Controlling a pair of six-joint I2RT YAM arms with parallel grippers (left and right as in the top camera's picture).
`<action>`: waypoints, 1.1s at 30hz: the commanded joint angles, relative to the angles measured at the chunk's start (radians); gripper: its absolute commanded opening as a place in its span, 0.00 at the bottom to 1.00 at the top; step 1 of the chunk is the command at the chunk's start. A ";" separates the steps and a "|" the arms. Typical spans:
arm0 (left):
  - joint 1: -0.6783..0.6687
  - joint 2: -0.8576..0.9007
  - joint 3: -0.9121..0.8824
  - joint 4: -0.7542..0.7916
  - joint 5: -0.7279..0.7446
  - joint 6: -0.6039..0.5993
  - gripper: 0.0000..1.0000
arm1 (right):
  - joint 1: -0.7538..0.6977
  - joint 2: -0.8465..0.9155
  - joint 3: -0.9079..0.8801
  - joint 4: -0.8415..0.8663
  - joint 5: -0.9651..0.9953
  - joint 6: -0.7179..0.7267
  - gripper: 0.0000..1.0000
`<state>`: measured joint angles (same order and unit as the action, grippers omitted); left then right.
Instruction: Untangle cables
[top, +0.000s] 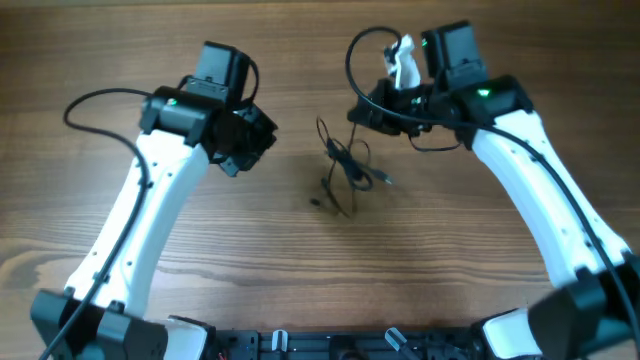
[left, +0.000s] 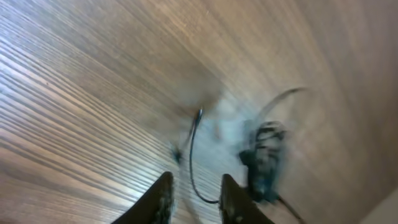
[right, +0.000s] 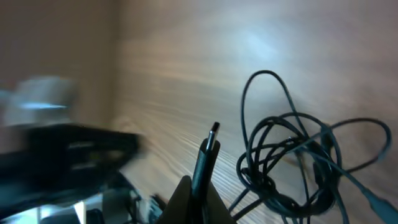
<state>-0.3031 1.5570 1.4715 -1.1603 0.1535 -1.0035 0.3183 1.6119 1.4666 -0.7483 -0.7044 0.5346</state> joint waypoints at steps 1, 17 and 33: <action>-0.037 0.026 -0.012 0.001 -0.009 0.008 0.41 | -0.001 -0.116 0.036 0.050 -0.084 0.035 0.04; -0.105 0.047 -0.013 0.079 -0.009 0.000 0.84 | 0.000 -0.169 0.030 0.209 -0.475 0.040 0.04; -0.014 0.047 -0.013 0.076 0.114 0.009 0.85 | 0.000 -0.110 0.008 -0.236 0.359 0.078 0.04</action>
<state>-0.3111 1.5925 1.4704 -1.0809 0.2417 -1.0012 0.3183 1.4654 1.4811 -0.9676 -0.5465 0.5583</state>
